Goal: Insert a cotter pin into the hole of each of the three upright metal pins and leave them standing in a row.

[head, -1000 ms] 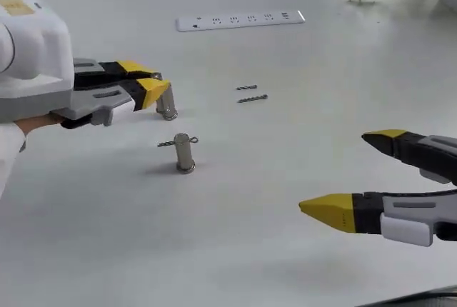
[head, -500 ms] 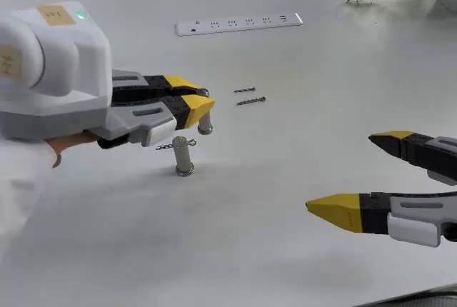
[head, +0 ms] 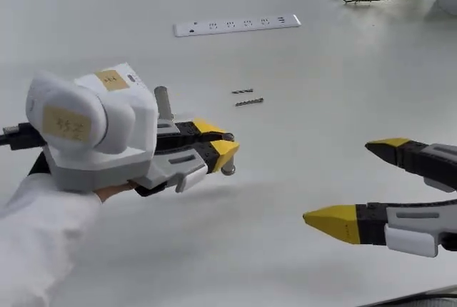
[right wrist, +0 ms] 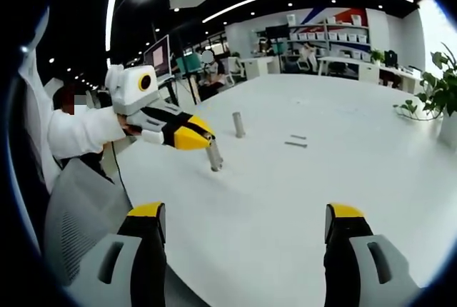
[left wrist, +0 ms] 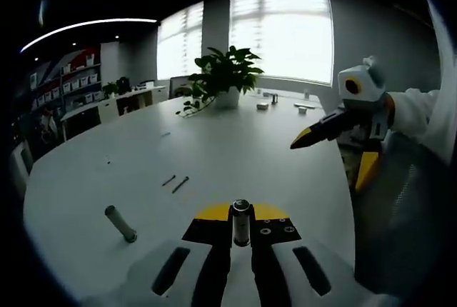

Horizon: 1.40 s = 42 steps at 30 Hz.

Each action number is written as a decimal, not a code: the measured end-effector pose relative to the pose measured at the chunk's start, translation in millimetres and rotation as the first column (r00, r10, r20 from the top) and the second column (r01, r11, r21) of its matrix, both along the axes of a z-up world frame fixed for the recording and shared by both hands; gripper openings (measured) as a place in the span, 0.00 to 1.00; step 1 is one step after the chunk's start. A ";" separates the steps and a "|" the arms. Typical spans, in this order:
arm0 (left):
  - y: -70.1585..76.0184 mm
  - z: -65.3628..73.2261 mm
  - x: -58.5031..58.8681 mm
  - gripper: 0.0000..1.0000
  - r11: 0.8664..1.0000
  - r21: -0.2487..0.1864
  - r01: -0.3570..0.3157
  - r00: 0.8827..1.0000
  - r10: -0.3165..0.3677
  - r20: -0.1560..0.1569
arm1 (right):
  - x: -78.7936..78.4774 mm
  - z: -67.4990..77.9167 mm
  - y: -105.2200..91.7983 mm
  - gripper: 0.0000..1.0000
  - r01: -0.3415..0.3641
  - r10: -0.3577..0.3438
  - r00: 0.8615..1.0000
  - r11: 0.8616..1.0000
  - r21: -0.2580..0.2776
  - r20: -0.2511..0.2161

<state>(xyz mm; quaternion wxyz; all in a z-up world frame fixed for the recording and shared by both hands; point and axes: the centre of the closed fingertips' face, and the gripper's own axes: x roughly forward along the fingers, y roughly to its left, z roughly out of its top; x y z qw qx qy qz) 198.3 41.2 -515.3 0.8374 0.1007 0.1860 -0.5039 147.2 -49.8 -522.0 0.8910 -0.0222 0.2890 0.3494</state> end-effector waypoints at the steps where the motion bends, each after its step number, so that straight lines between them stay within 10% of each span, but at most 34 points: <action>1: -0.5 -2.1 -0.2 0.05 1.000 0.004 -0.001 1.000 0.001 0.002 | -0.2 -0.7 0.2 0.90 -0.002 0.002 1.000 1.000 -0.002 -0.002; 8: -1.7 -17.4 -1.3 0.05 0.999 -0.022 -0.029 0.998 0.027 -0.051 | -0.8 -5.0 2.0 0.90 -0.016 0.016 1.000 1.000 -0.015 -0.019; 42: -3.5 -44.6 -16.9 0.06 1.000 0.009 0.022 1.000 -0.021 -0.017 | -7.6 -17.4 13.9 0.91 -0.070 0.069 0.996 0.997 -0.022 -0.061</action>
